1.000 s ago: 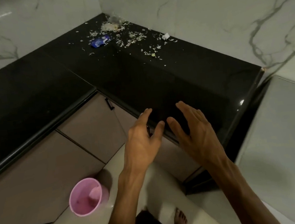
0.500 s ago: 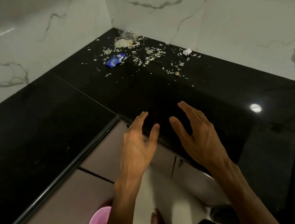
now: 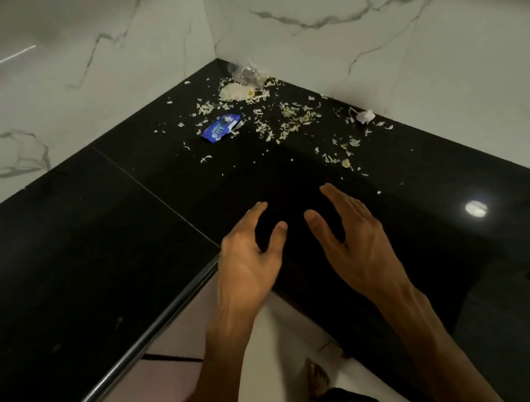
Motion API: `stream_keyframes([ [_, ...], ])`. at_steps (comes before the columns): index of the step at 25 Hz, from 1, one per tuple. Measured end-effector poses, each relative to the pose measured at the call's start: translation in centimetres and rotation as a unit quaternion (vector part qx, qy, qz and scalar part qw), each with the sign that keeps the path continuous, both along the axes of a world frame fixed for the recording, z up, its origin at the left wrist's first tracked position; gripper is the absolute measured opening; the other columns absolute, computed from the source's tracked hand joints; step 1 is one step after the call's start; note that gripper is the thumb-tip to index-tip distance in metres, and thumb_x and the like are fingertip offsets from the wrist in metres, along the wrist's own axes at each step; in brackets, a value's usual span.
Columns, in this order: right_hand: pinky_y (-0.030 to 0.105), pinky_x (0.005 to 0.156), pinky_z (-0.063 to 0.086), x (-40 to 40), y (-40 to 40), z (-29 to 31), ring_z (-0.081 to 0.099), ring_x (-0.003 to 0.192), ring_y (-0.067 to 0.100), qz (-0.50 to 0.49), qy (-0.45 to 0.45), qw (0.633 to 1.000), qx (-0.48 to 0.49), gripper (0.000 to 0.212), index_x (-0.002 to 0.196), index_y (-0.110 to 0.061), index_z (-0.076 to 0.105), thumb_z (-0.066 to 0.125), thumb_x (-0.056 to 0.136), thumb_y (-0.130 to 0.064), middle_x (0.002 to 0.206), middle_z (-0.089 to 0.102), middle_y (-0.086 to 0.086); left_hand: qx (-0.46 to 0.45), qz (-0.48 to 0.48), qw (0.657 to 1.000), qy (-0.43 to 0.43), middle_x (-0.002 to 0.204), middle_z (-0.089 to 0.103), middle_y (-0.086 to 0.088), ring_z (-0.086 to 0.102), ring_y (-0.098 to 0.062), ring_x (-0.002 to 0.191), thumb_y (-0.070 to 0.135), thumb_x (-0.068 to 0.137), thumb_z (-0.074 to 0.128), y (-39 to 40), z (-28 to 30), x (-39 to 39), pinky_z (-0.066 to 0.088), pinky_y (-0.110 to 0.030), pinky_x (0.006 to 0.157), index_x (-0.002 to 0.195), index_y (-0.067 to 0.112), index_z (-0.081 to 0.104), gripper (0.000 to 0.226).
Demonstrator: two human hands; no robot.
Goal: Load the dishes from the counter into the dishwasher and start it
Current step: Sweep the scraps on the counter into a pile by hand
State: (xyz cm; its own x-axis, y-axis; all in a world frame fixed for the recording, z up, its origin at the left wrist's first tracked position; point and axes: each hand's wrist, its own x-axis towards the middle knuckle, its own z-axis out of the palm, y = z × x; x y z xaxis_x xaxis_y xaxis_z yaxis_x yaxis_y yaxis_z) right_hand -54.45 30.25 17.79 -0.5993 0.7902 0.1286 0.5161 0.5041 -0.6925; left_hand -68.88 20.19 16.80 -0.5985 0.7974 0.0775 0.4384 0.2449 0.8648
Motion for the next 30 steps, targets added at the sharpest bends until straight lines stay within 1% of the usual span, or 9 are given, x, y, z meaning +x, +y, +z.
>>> stream_keyframes([
  [5, 0.046, 0.116, 0.031, -3.1, 4.3, -1.2, 0.030, 0.143, 0.013, 0.024, -0.033, 0.999, -0.027, 0.069, 0.149, -0.022, 0.033, 0.034, 0.092, -0.062, 0.154, 0.037, -0.001, -0.018, 0.017, 1.000, 0.010, 0.138, 0.054, 0.008, 0.051, 0.001, 0.122, 0.042, 0.096, 0.056, 3.9, -2.0, -2.3, 0.050, -0.024, 0.098, 0.142, 0.025, 0.046, 0.050],
  [8, 0.046, 0.118, 0.028, -5.6, 5.7, -2.6, 0.028, 0.144, 0.015, 0.046, -0.069, 0.996, -0.037, 0.067, 0.150, -0.022, 0.031, 0.035, 0.094, -0.059, 0.156, 0.033, 0.000, -0.034, 0.032, 0.999, 0.001, 0.138, 0.049, 0.015, 0.044, 0.014, 0.120, 0.043, 0.096, 0.053, 5.2, -4.3, -3.6, 0.041, -0.010, 0.097, 0.143, 0.026, 0.043, 0.051],
  [12, 0.039, 0.122, 0.000, -10.5, 5.7, -5.8, 0.003, 0.150, 0.015, 0.094, -0.178, 0.978, -0.049, 0.076, 0.155, -0.024, 0.009, 0.021, 0.093, -0.065, 0.164, 0.006, -0.001, -0.096, 0.055, 0.994, 0.005, 0.160, 0.017, 0.011, 0.017, -0.012, 0.148, 0.051, 0.094, 0.048, 5.2, -7.8, -6.9, 0.030, -0.046, 0.116, 0.150, 0.029, 0.027, 0.063],
  [14, 0.040, 0.119, -0.012, -13.4, 4.6, -8.8, -0.013, 0.149, 0.015, 0.119, -0.233, 0.964, -0.039, 0.080, 0.155, -0.024, -0.005, 0.010, 0.091, -0.069, 0.163, -0.010, -0.001, -0.146, 0.075, 0.986, 0.024, 0.162, -0.004, 0.012, -0.006, -0.012, 0.149, 0.062, 0.091, 0.038, 4.1, -10.0, -9.9, 0.015, -0.047, 0.120, 0.154, 0.025, 0.017, 0.075],
  [16, 0.046, 0.121, -0.004, -16.2, 3.2, -11.9, -0.003, 0.150, 0.022, 0.123, -0.262, 0.957, 0.006, 0.077, 0.156, -0.020, 0.005, 0.015, 0.096, -0.067, 0.164, -0.001, 0.004, -0.202, 0.096, 0.972, 0.073, 0.161, -0.015, 0.004, -0.018, -0.017, 0.148, 0.075, 0.087, 0.024, 2.8, -12.2, -14.1, -0.001, -0.044, 0.120, 0.156, 0.017, 0.010, 0.091],
  [19, 0.057, 0.113, 0.015, -20.6, 3.4, -14.6, 0.021, 0.147, 0.030, 0.137, -0.286, 0.947, 0.047, 0.073, 0.150, -0.015, 0.033, 0.026, 0.097, -0.063, 0.159, 0.027, 0.010, -0.305, 0.078, 0.933, 0.172, 0.160, -0.019, -0.006, -0.021, -0.020, 0.147, 0.078, 0.082, 0.008, 3.2, -14.1, -20.0, -0.014, -0.041, 0.118, 0.155, 0.011, -0.001, 0.100],
  [22, 0.058, 0.115, 0.009, -25.9, 6.8, -15.3, 0.013, 0.150, 0.028, 0.100, -0.275, 0.953, 0.080, 0.070, 0.152, -0.014, 0.026, 0.023, 0.099, -0.060, 0.161, 0.021, 0.008, -0.331, 0.040, 0.910, 0.245, 0.160, -0.021, -0.005, -0.022, -0.018, 0.147, 0.075, 0.087, 0.003, 7.4, -14.8, -25.2, -0.013, -0.039, 0.118, 0.154, 0.013, -0.010, 0.092],
  [26, 0.054, 0.118, -0.012, -31.4, 12.4, -15.4, -0.017, 0.149, 0.021, 0.059, -0.298, 0.950, 0.071, 0.060, 0.151, -0.019, -0.009, 0.002, 0.100, -0.049, 0.163, -0.010, 0.002, -0.322, -0.001, 0.905, 0.279, 0.160, -0.021, -0.007, -0.021, -0.019, 0.147, 0.069, 0.089, -0.003, 15.7, -15.3, -29.8, -0.013, -0.035, 0.118, 0.153, 0.011, -0.013, 0.086],
  [30, 0.055, 0.118, -0.012, -34.2, 18.2, -15.3, -0.021, 0.148, 0.020, -0.042, -0.305, 0.950, 0.054, 0.072, 0.155, -0.015, -0.007, -0.014, 0.090, -0.047, 0.162, -0.016, 0.004, -0.284, -0.091, 0.916, 0.268, 0.161, -0.017, -0.011, -0.018, -0.021, 0.148, 0.062, 0.096, 0.002, 23.5, -15.0, -31.4, -0.014, -0.032, 0.116, 0.153, 0.008, -0.011, 0.079],
])
